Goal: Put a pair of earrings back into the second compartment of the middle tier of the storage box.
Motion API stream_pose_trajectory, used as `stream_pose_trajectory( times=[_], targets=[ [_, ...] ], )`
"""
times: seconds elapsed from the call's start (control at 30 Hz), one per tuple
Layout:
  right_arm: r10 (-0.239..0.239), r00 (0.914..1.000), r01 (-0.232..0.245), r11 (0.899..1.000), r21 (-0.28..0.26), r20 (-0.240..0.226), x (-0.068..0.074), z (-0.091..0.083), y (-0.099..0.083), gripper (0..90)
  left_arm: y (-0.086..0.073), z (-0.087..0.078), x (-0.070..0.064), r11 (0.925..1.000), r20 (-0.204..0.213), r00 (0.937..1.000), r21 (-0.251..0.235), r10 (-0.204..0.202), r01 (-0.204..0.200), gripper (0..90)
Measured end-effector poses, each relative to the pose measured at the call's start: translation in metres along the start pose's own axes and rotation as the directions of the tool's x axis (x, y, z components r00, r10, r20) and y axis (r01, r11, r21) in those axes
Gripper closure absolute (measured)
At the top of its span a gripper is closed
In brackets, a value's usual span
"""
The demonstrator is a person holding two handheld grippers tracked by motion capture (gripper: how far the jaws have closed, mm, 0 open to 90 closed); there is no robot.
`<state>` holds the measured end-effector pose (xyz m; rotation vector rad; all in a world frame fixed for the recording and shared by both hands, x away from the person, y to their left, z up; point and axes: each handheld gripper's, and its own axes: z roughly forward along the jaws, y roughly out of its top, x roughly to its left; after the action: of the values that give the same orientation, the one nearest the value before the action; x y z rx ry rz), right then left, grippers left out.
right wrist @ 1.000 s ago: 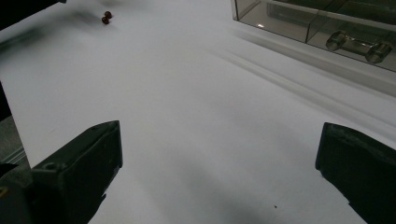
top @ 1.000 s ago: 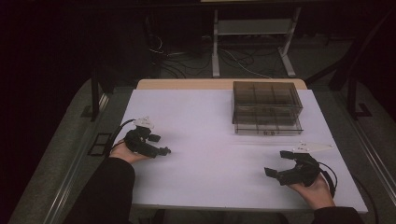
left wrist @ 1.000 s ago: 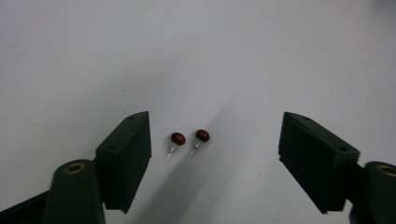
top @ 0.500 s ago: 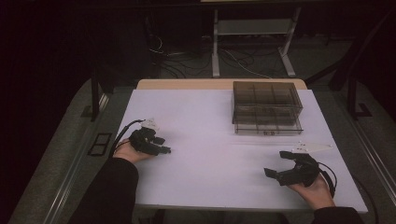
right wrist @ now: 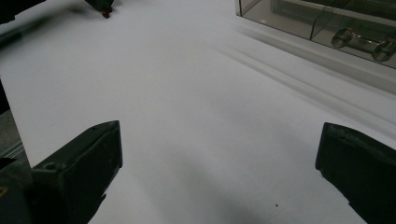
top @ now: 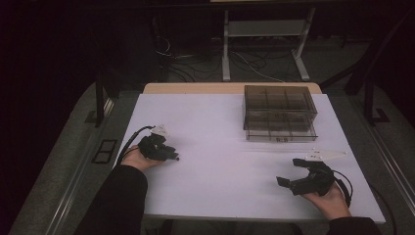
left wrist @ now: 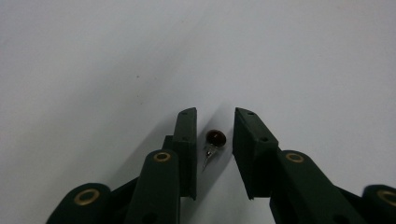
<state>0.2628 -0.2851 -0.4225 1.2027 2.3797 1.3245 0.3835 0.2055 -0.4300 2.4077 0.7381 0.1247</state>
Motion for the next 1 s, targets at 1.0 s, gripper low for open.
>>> stream_pose_trajectory(
  times=[1.0],
  targets=[
    [0.003,1.0000,-0.003,1.000,-0.002,0.002,0.000,-0.001,0.000,0.2,0.032,-0.018,-0.007,0.9971,0.040,0.9992,-0.076,0.006,-0.003,78.1]
  ],
)
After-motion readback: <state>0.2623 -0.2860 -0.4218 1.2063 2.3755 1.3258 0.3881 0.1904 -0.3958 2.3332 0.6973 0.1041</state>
